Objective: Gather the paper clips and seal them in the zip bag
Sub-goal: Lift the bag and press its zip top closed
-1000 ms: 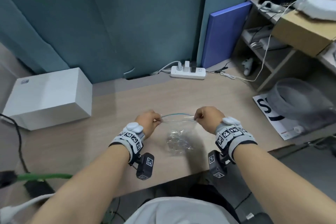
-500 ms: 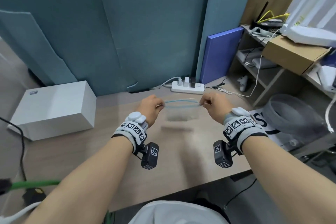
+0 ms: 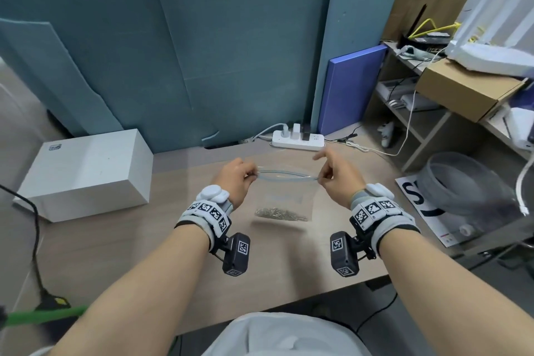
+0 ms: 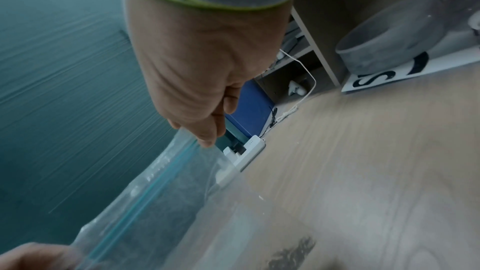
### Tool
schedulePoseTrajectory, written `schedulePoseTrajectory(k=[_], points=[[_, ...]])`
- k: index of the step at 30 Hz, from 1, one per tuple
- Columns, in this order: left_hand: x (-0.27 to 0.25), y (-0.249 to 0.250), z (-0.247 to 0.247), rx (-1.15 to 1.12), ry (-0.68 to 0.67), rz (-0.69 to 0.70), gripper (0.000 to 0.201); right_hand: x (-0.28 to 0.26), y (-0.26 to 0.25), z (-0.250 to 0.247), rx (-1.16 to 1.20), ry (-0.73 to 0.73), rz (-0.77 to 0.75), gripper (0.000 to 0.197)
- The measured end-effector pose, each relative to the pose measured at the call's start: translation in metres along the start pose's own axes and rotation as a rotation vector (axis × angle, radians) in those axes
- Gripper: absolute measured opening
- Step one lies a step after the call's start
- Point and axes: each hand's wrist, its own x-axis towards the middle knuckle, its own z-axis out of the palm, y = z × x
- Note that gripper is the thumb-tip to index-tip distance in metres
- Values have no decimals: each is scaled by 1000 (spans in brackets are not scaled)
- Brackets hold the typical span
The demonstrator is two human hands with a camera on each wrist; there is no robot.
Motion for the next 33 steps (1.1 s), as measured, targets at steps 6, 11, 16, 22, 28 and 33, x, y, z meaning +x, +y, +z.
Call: schedulePoseTrajectory(k=[6, 11, 16, 22, 28, 33], points=[[-21, -6, 6, -83, 1, -196, 28, -1, 1, 19, 114, 23, 153, 23], [-24, -11, 11, -42, -2, -238, 29, -4, 5, 30, 158, 11, 211, 22], [-14, 29, 22, 53, -38, -123, 31, -10, -3, 45, 144, -64, 160, 11], [-3, 69, 43, 54, -106, 24, 14, -15, -6, 50, 126, -80, 93, 5], [2, 75, 51, 115, -131, 53, 4, -17, -5, 51, 131, -22, 133, 11], [4, 74, 56, 117, -125, 79, 7, -15, -5, 51, 107, -20, 154, 18]])
